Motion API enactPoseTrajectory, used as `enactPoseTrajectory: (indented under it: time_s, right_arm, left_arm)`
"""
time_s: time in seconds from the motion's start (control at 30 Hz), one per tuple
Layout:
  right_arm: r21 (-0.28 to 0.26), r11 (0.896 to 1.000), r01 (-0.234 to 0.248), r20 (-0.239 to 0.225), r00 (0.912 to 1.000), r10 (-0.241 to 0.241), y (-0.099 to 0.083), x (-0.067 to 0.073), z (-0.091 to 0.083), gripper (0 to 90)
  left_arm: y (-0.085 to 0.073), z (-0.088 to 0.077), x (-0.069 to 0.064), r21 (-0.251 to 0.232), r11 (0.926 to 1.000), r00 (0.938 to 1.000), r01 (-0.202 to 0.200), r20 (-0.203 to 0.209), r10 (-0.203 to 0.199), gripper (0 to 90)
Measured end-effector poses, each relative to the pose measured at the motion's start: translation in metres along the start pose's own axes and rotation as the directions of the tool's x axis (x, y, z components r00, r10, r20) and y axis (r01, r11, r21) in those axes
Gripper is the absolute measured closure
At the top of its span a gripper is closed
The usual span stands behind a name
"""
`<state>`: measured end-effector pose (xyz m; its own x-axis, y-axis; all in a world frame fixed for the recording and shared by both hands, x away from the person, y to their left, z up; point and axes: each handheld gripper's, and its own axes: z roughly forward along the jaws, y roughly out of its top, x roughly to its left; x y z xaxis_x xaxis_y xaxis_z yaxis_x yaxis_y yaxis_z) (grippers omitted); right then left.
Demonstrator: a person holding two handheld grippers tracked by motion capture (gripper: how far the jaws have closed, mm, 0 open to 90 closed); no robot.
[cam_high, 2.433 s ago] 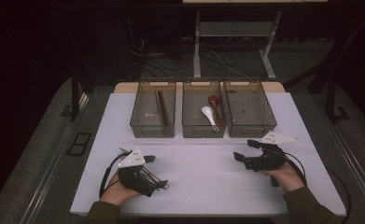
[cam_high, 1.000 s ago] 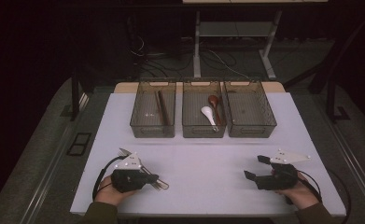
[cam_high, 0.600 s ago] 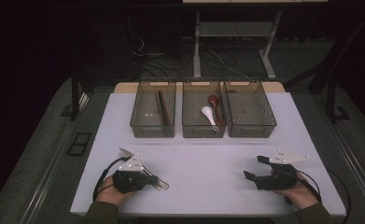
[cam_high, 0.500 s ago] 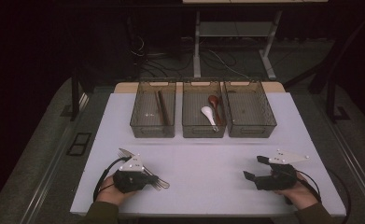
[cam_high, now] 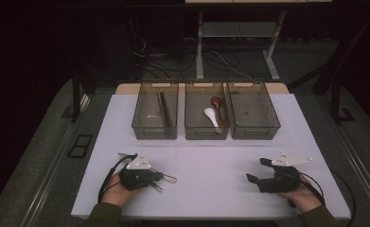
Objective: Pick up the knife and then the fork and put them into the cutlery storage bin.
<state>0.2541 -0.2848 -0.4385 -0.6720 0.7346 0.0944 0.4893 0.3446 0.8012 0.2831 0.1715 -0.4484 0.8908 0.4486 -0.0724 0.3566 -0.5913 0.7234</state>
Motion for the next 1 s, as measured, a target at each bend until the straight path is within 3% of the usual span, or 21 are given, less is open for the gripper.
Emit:
enactPoseTrajectory:
  time_s: [0.23,0.4,0.77,1.0]
  right_arm:
    - [0.004,1.000,0.001,0.000,1.0000,-0.001,0.000,0.000,0.001,18.6]
    - [0.004,1.000,0.003,-0.001,1.0000,-0.003,0.000,0.001,0.001,18.6]
    - [0.007,1.000,-0.004,0.000,1.0000,0.004,0.000,0.000,0.002,18.6]
    - [0.008,1.000,0.001,-0.004,1.0000,-0.001,0.000,0.000,0.003,18.6]
  left_arm:
    - [0.008,0.007,0.006,0.009,0.9996,0.9996,-0.026,-0.012,0.026,89.6]
    - [0.013,0.012,0.011,0.002,1.0000,0.9997,-0.010,-0.021,0.010,89.6]
    - [0.030,0.028,0.029,0.025,0.9990,0.9969,-0.038,-0.068,0.039,89.6]
    - [0.039,0.037,0.043,0.026,0.9994,0.9960,-0.023,-0.086,0.025,89.7]
